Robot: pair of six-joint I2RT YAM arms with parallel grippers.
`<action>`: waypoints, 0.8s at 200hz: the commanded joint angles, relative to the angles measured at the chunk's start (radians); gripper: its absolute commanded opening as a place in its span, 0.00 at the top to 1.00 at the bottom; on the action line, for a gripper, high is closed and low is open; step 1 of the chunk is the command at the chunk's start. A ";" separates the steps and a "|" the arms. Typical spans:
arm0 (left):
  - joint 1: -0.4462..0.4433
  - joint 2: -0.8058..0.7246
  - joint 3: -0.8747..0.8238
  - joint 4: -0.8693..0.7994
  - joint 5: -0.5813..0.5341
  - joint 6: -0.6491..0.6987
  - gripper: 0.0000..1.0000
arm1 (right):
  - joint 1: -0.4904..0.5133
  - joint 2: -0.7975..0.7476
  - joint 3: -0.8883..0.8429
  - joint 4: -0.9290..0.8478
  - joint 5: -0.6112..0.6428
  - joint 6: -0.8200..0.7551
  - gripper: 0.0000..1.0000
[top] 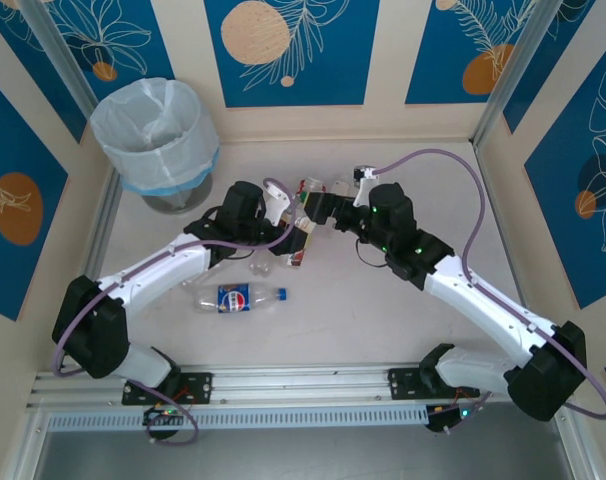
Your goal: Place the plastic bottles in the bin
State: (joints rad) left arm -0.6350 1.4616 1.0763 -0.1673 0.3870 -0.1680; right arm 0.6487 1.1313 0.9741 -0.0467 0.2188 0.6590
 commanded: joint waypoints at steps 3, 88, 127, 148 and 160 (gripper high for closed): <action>0.012 -0.005 0.046 -0.023 -0.010 -0.014 0.54 | 0.005 -0.044 -0.026 -0.024 -0.065 -0.136 0.00; 0.064 -0.049 0.113 -0.107 -0.106 -0.015 0.54 | 0.005 -0.097 -0.110 0.046 -0.100 -0.207 0.00; 0.118 -0.055 0.193 -0.199 -0.140 0.027 0.54 | 0.003 -0.096 -0.125 0.069 -0.110 -0.217 0.00; 0.162 -0.066 0.234 -0.226 -0.145 0.038 0.53 | 0.002 -0.099 -0.131 0.077 -0.113 -0.208 0.00; 0.191 -0.069 0.262 -0.243 -0.149 0.041 0.53 | 0.001 -0.100 -0.141 0.092 -0.130 -0.202 0.00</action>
State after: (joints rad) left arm -0.4942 1.4288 1.2694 -0.3519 0.2607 -0.1562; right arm 0.6487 1.0557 0.8539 -0.0074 0.1246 0.4698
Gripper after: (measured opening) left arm 0.493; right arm 0.999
